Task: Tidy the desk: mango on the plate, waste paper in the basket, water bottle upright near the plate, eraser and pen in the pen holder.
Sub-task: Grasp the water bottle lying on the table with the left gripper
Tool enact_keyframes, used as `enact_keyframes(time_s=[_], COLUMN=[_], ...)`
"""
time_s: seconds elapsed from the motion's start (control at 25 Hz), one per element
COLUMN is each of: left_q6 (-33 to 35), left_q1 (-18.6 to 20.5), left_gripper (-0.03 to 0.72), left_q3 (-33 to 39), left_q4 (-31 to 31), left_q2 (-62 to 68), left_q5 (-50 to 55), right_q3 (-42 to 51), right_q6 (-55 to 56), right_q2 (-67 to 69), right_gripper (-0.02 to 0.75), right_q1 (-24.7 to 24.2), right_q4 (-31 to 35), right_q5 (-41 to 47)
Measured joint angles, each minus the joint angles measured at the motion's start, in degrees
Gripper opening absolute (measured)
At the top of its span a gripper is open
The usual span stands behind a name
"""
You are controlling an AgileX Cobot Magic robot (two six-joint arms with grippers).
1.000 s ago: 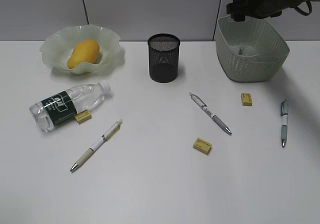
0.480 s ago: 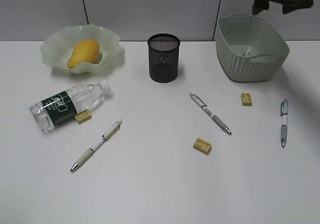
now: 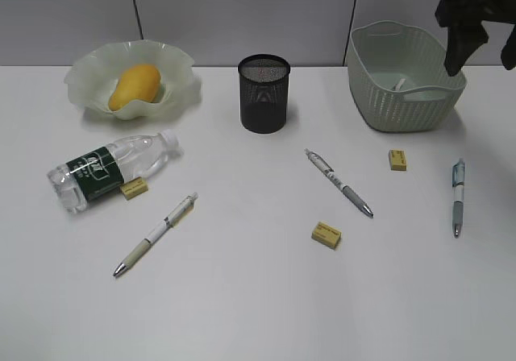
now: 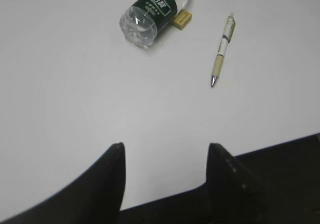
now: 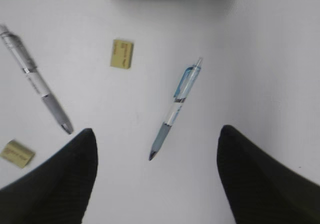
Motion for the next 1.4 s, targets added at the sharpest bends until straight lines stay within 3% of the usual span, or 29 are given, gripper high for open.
enact_keyframes(time_s=[0.32,0.64,0.92,1.4], left_q6=[0.00,0.00,0.00,0.00], left_q1=[0.00,0.00,0.00,0.00], left_gripper=[0.397,0.397,0.397,0.396], left_q3=[0.00,0.00,0.00,0.00], left_q4=[0.00,0.00,0.00,0.00], left_q2=[0.00,0.00,0.00,0.00], left_q5=[0.00,0.00,0.00,0.00], right_q3=[12.44,33.62,49.85,63.55], right_q6=[-3.12,-3.63,-3.69,-3.80], right_q2=[-15.62,-38.79,-62.24,-93.25], right_gripper=[0.562,0.561,0.550,0.551], right_q1=[0.00,0.00,0.00,0.00], right_q4=[7.82,7.99,7.99,5.90], right_q5=[0.12,-0.67,-7.36,-8.17])
